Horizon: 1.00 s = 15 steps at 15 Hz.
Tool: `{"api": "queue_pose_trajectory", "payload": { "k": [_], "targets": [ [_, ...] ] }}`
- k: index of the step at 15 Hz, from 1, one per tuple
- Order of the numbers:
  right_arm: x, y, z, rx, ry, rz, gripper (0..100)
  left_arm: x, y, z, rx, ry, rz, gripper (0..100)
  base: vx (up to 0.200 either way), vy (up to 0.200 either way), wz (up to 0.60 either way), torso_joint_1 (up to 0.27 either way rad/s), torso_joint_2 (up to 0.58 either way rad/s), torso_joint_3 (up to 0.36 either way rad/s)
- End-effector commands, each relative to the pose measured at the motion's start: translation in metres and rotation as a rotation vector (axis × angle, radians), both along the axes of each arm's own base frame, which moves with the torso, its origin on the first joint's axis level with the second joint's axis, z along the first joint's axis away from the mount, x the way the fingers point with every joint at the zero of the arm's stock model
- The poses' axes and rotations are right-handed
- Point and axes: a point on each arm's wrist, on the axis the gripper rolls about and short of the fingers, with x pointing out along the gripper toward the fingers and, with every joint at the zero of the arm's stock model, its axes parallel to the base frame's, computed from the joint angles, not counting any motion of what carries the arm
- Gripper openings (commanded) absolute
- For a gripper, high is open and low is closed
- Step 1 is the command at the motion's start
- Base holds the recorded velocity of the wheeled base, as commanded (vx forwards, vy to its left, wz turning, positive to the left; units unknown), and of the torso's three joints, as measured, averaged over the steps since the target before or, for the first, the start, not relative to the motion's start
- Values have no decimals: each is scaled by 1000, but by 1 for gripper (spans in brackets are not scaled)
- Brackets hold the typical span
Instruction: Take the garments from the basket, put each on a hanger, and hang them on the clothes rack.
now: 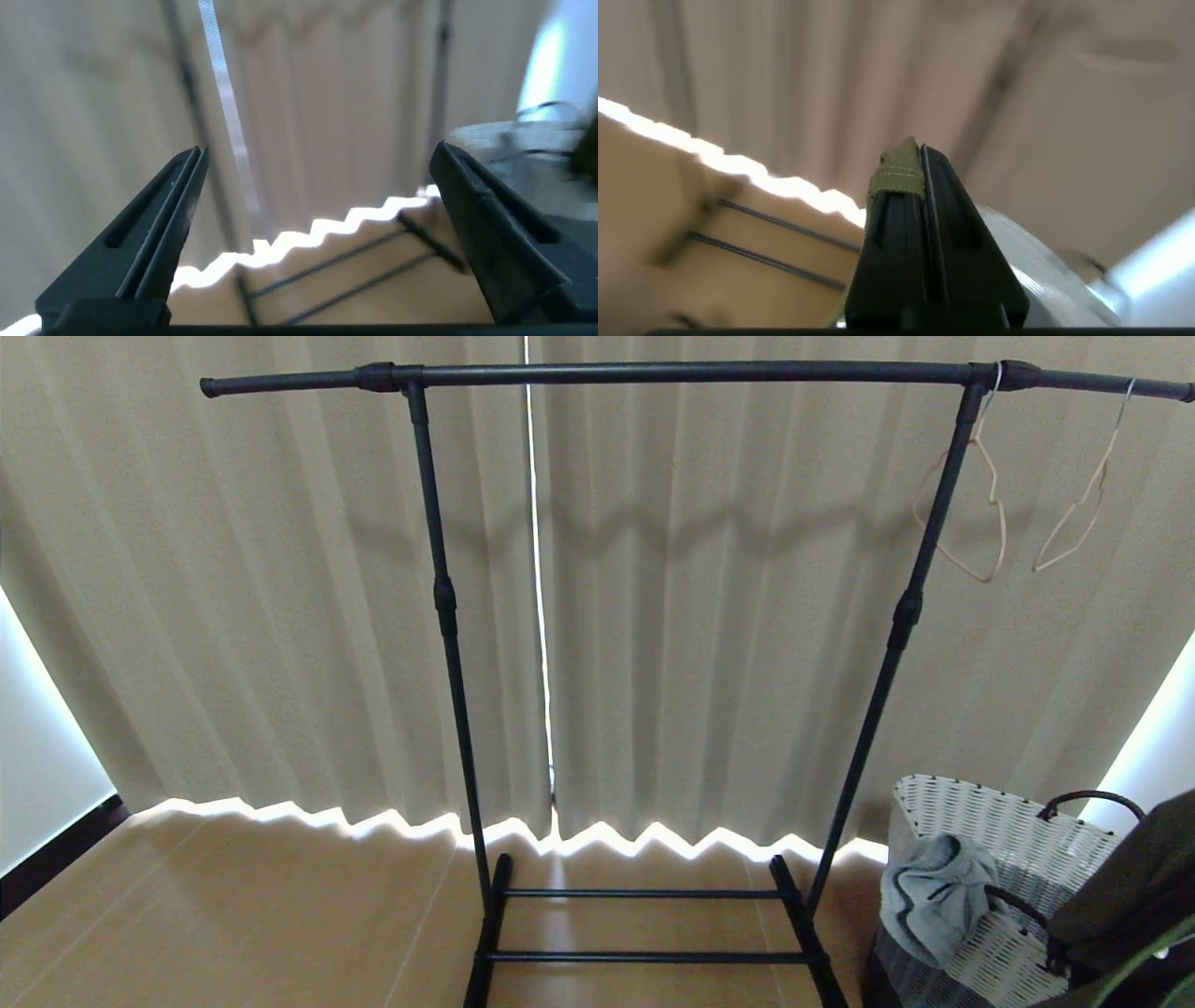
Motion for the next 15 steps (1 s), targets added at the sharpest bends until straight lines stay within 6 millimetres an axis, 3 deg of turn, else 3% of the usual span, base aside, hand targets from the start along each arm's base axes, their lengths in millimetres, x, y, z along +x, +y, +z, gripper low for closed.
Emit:
{"api": "queue_pose_trajectory", "payload": {
  "k": [1, 3, 5, 7, 8, 9, 11, 14, 15],
  "targets": [
    [28, 15, 26, 73, 29, 149, 0, 74, -16, 52, -30, 158, -187, 100, 0, 0, 0, 0, 0, 0],
    [38, 26, 41, 88, 21, 228, 0, 117, -39, 57, 1, 214, -282, 100, 0, 0, 0, 0, 0, 0],
    [43, 30, 45, 87, 27, 252, 0, 140, -71, 56, 29, 261, -348, 100, 0, 0, 0, 0, 0, 0],
    [45, 32, 48, 89, 23, 268, 0, 148, -105, 51, 71, 304, -386, 100, 0, 0, 0, 0, 0, 0],
    [51, 34, 51, 87, 26, 269, 0, 149, -139, 44, 122, 344, -436, 100, 0, 0, 0, 0, 0, 0],
    [53, 35, 53, 88, 23, 271, 0, 149, -151, 41, 142, 358, -458, 100, 0, 0, 0, 0, 0, 0],
    [60, 38, 56, 93, -1, 273, 0, 156, -207, 30, 204, 402, -543, 100, 0, 0, 0, 0, 0, 0],
    [61, 38, 57, 97, -14, 275, 0, 165, -281, 13, 178, 364, -607, 100, 0, 0, 0, 0, 0, 0],
    [60, 38, 58, 98, -17, 276, 0, 167, -297, 9, 165, 358, -611, 100, 0, 0, 0, 0, 0, 0]
  ]
}}
